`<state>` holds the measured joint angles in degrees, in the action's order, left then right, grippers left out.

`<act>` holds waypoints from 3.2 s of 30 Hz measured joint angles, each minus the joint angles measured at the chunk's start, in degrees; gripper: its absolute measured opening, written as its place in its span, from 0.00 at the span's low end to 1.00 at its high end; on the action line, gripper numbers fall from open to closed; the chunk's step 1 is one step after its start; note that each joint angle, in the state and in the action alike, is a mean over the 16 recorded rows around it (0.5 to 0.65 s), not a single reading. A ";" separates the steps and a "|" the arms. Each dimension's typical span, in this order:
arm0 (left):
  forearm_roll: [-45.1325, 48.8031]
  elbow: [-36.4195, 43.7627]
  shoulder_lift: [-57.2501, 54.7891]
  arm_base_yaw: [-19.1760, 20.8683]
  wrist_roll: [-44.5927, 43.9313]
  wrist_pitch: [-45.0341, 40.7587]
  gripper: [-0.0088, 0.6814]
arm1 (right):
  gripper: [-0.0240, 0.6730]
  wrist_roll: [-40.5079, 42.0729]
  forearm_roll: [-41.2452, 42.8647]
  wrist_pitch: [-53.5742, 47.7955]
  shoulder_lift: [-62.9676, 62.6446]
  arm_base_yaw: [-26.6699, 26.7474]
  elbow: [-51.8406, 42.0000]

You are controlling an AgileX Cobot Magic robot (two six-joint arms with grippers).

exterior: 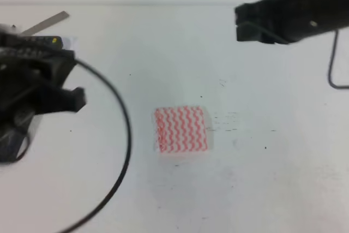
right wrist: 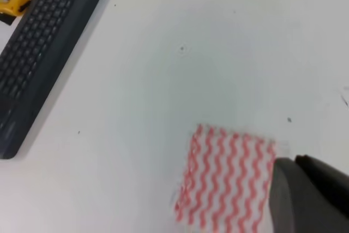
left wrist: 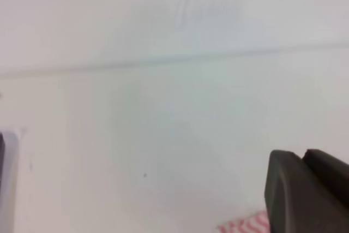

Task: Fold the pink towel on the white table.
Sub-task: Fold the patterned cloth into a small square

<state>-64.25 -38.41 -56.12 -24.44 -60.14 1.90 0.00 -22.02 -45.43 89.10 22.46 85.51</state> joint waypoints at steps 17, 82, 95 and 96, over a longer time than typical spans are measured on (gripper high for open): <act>-1.59 19.17 38.42 0.01 -2.45 0.59 0.02 | 0.01 -1.84 0.52 4.26 -41.36 0.01 -34.54; -9.21 38.48 49.67 -0.02 -3.02 10.46 0.02 | 0.01 5.14 10.28 40.34 -88.92 -17.80 -84.47; -9.17 38.43 49.55 -0.01 -3.06 10.76 0.02 | 0.01 5.14 9.10 27.95 -90.13 -18.51 -85.82; -9.18 38.43 49.55 -0.01 -3.06 10.76 0.02 | 0.01 5.14 8.93 27.36 -90.13 -18.51 -85.82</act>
<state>-73.43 0.02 -6.57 -24.45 -63.19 12.65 5.14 -13.09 -18.07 -1.03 3.95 -0.31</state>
